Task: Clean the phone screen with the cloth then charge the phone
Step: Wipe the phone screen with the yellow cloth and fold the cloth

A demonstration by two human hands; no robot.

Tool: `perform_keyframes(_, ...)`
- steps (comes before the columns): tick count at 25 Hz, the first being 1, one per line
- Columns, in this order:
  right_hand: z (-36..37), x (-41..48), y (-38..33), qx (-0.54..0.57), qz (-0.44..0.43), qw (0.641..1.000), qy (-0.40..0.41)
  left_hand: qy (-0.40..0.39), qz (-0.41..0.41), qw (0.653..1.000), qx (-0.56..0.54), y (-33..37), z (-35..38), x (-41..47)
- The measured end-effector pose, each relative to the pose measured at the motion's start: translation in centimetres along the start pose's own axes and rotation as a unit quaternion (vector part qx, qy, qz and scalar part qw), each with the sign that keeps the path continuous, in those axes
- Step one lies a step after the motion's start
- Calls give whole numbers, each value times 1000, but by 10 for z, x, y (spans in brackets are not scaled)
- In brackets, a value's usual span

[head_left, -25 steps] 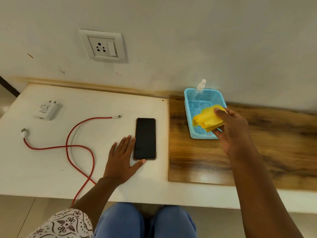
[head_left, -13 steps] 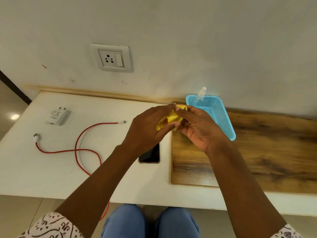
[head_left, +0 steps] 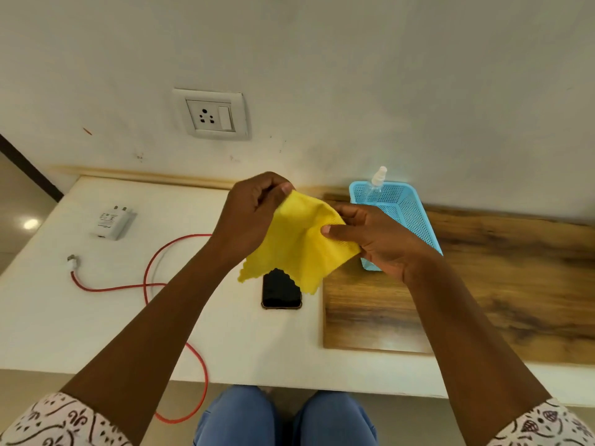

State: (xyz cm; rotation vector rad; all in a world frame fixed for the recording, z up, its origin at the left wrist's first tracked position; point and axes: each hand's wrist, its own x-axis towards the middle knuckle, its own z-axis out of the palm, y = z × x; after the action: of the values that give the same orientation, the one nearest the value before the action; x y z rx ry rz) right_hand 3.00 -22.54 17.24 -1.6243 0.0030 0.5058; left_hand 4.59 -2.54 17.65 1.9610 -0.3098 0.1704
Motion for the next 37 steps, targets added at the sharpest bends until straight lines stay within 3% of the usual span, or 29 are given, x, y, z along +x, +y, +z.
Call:
perform_keyframes(6, 7, -2, -17, -149, -4, 986, -69, -58, 3, 998, -16, 4, 3, 9)
perform_keyframes(12, 7, 3, -7, -143, 30, 985, -90, -62, -16, 997, -34, -4, 9, 12)
perform_keyframes(20, 3, -4, -8, -123, 3, 983, -133, -51, -45, 996, -52, -7, 14, 9)
perform_keyframes(22, 4, -5, -10, -128, -18, 986, -105, 3, -48, 998, -46, -7, 17, 6)
perform_keyframes(25, 7, -7, -12, -103, -35, 994, -21, 171, -18, 985, -27, -5, 15, -7)
perform_keyframes(26, 7, -6, -12, -110, -37, 993, 10, 180, -1, 983, -30, -5, 14, -13)
perform_keyframes(27, 8, -6, -13, -123, -36, 991, 38, 148, 6, 988, -37, -6, 14, -19)
perform_keyframes(29, 11, -7, -17, -151, -30, 985, 75, 11, -15, 999, -40, -5, 17, -32)
perform_keyframes(31, 15, -9, -22, -190, -44, 978, 73, -89, -45, 994, -36, -6, 22, -39)
perform_keyframes(37, 21, -14, -34, -373, -103, 920, 61, -84, -92, 992, -6, -12, 26, -37)
